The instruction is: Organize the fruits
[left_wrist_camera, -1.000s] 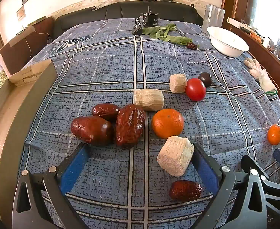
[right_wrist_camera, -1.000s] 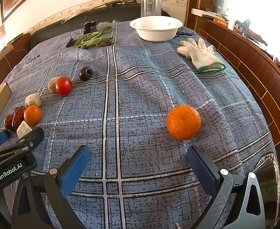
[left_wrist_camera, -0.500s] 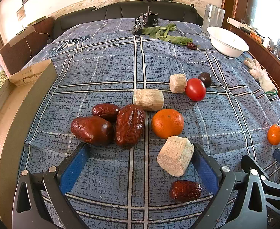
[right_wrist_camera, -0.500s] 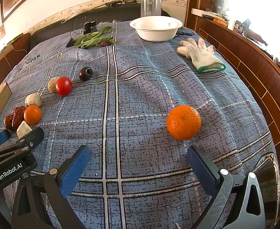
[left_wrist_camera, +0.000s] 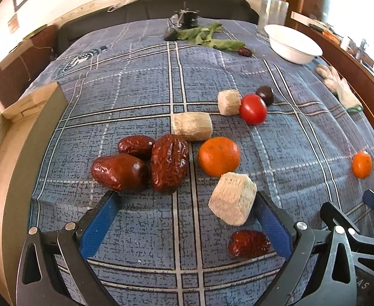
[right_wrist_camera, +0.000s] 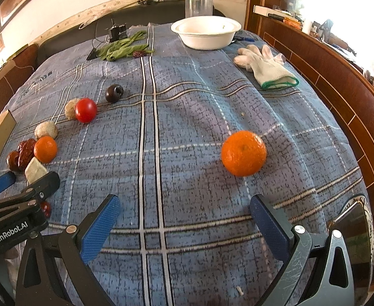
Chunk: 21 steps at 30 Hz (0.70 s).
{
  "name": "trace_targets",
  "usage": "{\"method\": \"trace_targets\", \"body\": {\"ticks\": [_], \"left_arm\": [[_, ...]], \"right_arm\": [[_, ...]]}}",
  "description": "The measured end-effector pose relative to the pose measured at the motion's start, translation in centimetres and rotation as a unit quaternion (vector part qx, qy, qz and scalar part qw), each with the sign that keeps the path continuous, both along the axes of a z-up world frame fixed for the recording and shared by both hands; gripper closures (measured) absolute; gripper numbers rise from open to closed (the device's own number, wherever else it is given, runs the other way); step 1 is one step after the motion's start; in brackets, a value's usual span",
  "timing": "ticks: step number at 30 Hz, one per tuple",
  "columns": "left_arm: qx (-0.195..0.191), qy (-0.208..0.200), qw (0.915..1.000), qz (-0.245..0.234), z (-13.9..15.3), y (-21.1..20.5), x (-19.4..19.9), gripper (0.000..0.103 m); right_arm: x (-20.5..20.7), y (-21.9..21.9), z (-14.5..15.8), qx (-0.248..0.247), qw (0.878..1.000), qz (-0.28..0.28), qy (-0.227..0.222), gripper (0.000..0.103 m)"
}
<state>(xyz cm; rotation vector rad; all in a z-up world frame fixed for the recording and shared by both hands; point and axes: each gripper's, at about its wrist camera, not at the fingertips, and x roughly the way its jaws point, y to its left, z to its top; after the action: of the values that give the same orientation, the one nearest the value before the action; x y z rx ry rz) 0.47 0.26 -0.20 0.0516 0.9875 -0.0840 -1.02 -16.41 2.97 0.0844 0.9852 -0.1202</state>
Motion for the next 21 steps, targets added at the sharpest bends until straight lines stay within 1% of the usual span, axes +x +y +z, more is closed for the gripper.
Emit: {"method": "trace_targets", "body": {"ticks": [3, 6, 8, 10, 13, 15, 18, 21], "left_arm": [[-0.001, 0.003, 0.9999, -0.017, 0.1, 0.1, -0.6, 0.0], [-0.004, 0.007, 0.9994, -0.034, 0.4, 0.3, -1.1, 0.001], [-0.023, 0.004, 0.9992, -0.032, 0.9, 1.0, -2.0, 0.003], [-0.031, -0.013, 0.9991, -0.025, 1.9, 1.7, -3.2, 0.003], [-0.015, -0.063, 0.9978, -0.011, 4.0, 2.9, -5.6, 0.003], [-0.007, -0.082, 0.9965, -0.01, 5.2, 3.5, -6.4, 0.003], [0.003, -0.108, 0.9939, -0.02, 6.6, 4.1, -7.9, 0.003], [-0.002, -0.133, 0.9907, -0.029, 7.7, 4.6, -9.5, 0.003]], "right_arm": [[0.0, 0.4, 0.1, -0.001, 1.0, 0.0, 0.012, 0.0], [-0.1, 0.4, 0.0, -0.003, 1.0, 0.001, 0.011, 0.0], [-0.1, 0.5, 0.0, -0.004, 1.0, -0.001, 0.01, 0.0], [-0.1, 0.5, 0.0, -0.005, 1.0, -0.003, 0.009, 0.0], [-0.2, 0.6, 0.1, -0.007, 1.0, -0.005, 0.01, 0.0], [-0.5, 0.5, 0.2, -0.007, 1.0, -0.01, 0.007, 0.0], [-1.8, 0.5, 1.3, 0.008, 1.0, -0.019, -0.024, 0.0], [-3.9, 0.6, 3.6, 0.009, 0.996, -0.029, -0.082, 0.0]]}}
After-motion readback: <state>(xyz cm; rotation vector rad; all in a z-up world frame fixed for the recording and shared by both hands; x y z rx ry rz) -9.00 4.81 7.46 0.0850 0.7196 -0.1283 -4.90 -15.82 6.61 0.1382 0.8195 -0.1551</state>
